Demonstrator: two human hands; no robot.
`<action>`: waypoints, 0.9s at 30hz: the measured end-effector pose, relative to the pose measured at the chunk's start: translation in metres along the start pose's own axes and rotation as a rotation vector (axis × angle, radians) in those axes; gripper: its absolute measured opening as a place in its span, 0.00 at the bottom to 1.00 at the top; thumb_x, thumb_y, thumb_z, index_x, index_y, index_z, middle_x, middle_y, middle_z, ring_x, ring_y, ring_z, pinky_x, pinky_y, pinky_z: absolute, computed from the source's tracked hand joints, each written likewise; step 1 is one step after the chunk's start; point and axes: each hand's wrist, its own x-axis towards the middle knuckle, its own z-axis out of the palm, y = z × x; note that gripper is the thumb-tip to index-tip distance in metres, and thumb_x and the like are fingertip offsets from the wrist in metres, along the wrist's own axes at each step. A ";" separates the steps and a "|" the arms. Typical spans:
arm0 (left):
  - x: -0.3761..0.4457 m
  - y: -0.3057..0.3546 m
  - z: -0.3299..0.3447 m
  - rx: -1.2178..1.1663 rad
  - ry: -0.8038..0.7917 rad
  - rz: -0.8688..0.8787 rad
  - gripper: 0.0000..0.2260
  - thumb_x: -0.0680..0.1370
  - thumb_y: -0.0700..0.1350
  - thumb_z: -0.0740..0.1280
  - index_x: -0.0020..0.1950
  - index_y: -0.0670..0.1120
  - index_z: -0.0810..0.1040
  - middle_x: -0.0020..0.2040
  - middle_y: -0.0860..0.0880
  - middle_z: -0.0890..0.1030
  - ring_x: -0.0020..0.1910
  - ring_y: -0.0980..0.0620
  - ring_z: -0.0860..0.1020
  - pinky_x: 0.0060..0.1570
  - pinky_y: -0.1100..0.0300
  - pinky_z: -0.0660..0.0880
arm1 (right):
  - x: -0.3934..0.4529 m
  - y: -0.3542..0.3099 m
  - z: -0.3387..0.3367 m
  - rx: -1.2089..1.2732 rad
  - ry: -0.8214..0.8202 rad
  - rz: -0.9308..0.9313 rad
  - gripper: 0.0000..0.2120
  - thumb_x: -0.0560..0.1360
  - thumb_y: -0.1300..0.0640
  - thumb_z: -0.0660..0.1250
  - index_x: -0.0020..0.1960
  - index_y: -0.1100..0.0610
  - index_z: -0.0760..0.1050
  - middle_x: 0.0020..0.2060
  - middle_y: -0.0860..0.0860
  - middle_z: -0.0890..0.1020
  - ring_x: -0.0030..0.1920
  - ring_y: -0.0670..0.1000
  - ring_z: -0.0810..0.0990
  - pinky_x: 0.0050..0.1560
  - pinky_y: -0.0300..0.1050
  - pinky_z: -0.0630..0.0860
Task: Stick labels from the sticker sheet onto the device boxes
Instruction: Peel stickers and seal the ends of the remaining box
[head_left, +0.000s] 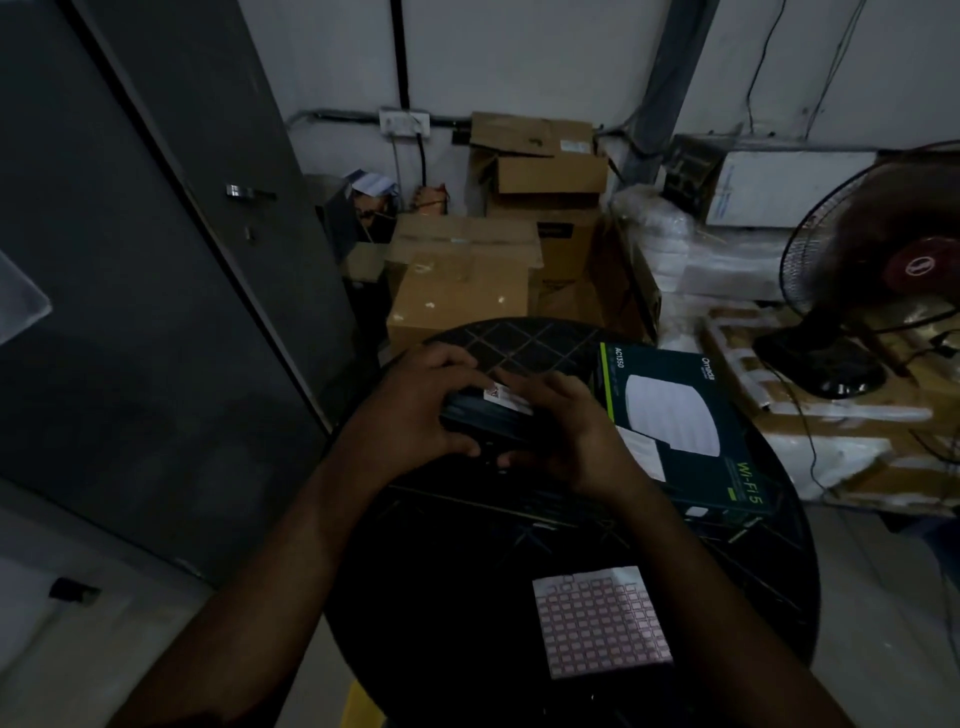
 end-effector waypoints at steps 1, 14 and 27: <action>-0.002 -0.001 0.000 -0.029 0.032 0.000 0.32 0.56 0.47 0.85 0.59 0.50 0.83 0.62 0.52 0.77 0.60 0.56 0.72 0.59 0.64 0.68 | -0.001 0.005 -0.004 -0.047 -0.035 0.048 0.45 0.65 0.38 0.79 0.77 0.41 0.64 0.60 0.48 0.74 0.61 0.51 0.73 0.60 0.52 0.75; -0.018 -0.049 0.005 0.578 -0.299 0.034 0.39 0.68 0.64 0.72 0.74 0.70 0.58 0.75 0.53 0.68 0.72 0.44 0.66 0.70 0.34 0.57 | -0.019 0.033 -0.001 -0.382 -0.226 0.029 0.38 0.69 0.31 0.63 0.77 0.29 0.53 0.52 0.49 0.74 0.53 0.54 0.74 0.49 0.56 0.77; -0.019 -0.061 0.009 0.159 -0.146 0.053 0.35 0.71 0.61 0.72 0.73 0.72 0.59 0.65 0.51 0.70 0.66 0.49 0.69 0.63 0.41 0.69 | -0.024 0.013 -0.062 -0.223 0.005 0.139 0.38 0.66 0.36 0.77 0.73 0.36 0.68 0.62 0.42 0.78 0.61 0.47 0.78 0.56 0.48 0.78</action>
